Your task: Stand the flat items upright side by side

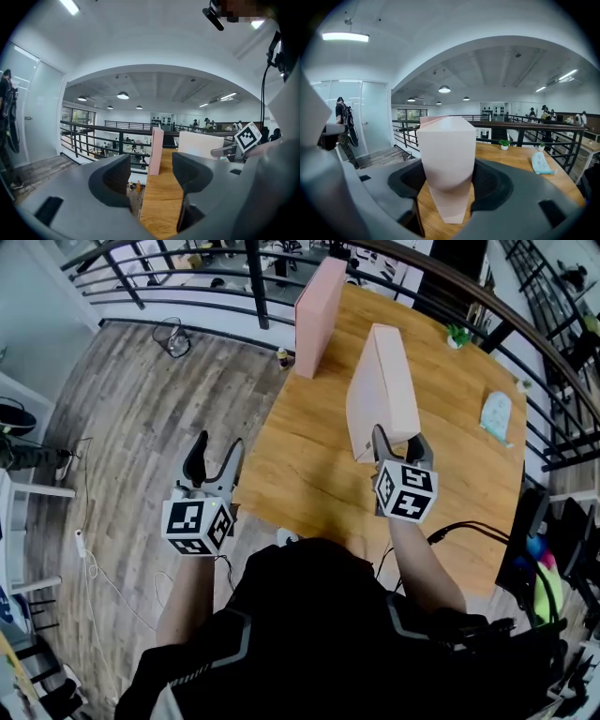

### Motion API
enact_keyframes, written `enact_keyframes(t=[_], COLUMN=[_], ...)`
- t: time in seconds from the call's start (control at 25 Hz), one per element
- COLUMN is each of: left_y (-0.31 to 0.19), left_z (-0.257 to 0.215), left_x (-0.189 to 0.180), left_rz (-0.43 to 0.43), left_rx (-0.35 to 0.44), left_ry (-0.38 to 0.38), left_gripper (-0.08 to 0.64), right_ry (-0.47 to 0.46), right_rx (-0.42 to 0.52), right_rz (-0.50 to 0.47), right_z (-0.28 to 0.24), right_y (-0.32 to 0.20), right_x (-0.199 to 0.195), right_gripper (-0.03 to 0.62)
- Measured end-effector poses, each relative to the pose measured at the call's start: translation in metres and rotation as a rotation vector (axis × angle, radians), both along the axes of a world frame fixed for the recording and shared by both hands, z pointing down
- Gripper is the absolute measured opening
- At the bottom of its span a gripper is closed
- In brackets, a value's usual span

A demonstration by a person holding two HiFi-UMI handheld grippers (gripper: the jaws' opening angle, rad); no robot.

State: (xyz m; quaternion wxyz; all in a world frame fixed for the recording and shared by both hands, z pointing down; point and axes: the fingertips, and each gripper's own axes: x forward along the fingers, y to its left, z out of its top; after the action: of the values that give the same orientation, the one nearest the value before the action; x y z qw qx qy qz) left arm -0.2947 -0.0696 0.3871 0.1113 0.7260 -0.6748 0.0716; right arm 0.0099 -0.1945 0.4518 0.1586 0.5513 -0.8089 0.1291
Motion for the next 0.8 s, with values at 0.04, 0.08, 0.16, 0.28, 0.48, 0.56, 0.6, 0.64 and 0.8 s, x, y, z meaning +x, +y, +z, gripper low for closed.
enact_keyframes(t=[0.04, 0.08, 0.16, 0.28, 0.48, 0.56, 0.6, 0.64, 0.8], left_y=[-0.001, -0.003, -0.005, -0.008, -0.010, -0.010, -0.009, -0.008, -0.005], left_z=[0.002, 0.003, 0.005, 0.006, 0.011, 0.011, 0.012, 0.012, 0.012], left_x=[-0.005, -0.010, -0.019, -0.031, -0.041, -0.047, -0.050, -0.053, -0.064], left_rz=[0.005, 0.012, 0.024, 0.027, 0.047, 0.044, 0.039, 0.033, 0.006], left_rx=[-0.003, -0.004, -0.002, 0.001, -0.016, -0.016, -0.016, -0.017, -0.014], left_ry=[-0.004, -0.009, -0.016, 0.006, 0.035, 0.040, 0.041, 0.043, 0.011], left_gripper=[0.293, 0.293, 0.293, 0.293, 0.293, 0.290, 0.290, 0.290, 0.290], right_ry=[-0.004, -0.012, -0.027, -0.046, -0.062, -0.062, -0.062, -0.063, -0.053], right_rx=[0.004, 0.008, 0.015, 0.007, 0.026, 0.029, 0.028, 0.028, 0.029], right_rz=[0.012, 0.020, 0.023, 0.040, 0.115, 0.133, 0.139, 0.143, 0.154], right_z=[0.000, 0.001, 0.001, 0.000, 0.000, -0.001, -0.001, -0.001, 0.000], right_y=[0.000, 0.000, -0.002, -0.009, -0.022, -0.030, -0.035, -0.039, -0.063], right_x=[-0.008, -0.016, -0.033, -0.053, -0.072, -0.078, -0.082, -0.086, -0.102], right_gripper=[0.290, 0.290, 0.290, 0.290, 0.290, 0.290, 0.290, 0.290, 0.290])
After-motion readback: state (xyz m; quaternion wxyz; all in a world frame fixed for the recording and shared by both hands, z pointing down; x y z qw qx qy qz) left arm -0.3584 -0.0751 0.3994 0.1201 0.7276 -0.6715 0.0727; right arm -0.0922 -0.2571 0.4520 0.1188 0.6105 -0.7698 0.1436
